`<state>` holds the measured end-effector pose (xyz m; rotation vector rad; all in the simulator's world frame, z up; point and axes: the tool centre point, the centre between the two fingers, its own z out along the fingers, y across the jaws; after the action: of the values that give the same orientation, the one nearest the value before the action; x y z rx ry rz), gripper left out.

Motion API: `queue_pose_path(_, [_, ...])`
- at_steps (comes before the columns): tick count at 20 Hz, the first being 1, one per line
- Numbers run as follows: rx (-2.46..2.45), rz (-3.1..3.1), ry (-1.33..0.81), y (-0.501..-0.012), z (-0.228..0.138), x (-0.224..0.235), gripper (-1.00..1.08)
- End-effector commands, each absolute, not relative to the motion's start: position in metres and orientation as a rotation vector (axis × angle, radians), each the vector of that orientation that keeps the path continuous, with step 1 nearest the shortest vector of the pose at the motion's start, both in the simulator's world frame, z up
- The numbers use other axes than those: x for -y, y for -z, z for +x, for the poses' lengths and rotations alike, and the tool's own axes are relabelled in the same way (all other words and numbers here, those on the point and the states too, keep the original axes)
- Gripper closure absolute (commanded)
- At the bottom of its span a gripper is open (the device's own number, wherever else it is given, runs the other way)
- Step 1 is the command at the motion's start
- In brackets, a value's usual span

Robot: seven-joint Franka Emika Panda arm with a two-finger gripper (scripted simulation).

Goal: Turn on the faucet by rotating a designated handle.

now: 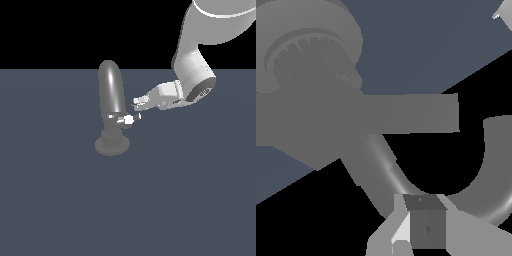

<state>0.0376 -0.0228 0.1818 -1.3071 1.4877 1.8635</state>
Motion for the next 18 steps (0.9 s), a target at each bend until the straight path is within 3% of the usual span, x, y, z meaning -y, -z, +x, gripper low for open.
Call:
queue_pose_path(1, [-1.496,-1.278,-1.872,-0.177,0.037,0.023,1.08])
queue_pose_path(18, [-1.497,-1.272,-1.874,-0.15,0.01,0.034,1.08])
